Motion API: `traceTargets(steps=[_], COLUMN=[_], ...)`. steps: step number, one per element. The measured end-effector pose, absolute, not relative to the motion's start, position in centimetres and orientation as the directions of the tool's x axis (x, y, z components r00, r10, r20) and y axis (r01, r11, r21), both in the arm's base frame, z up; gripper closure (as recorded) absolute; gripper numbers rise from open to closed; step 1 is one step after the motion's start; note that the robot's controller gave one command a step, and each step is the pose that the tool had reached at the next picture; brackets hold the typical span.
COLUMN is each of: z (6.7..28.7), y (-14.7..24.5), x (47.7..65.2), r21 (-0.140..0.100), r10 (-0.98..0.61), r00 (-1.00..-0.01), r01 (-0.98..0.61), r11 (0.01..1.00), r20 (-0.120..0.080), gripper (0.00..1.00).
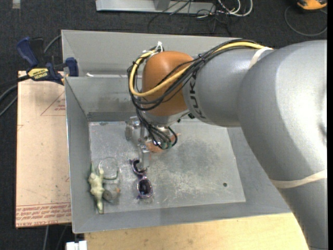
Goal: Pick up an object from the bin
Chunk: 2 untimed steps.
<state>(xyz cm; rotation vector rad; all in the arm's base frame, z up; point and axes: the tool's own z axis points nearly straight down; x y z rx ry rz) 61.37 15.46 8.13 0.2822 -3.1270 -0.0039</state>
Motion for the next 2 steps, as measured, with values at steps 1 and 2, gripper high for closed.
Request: traceTargets(steps=[1,2], z=[7.2,7.1], y=[15.0,11.7], x=[59.9,58.7], r21=[0.003,0.005], r10=[-0.332,-0.149], r00=[-0.943,-0.989], r01=[-0.332,-0.149], r11=[0.943,0.989], r20=[-0.013,-0.003], gripper=[0.00,1.00])
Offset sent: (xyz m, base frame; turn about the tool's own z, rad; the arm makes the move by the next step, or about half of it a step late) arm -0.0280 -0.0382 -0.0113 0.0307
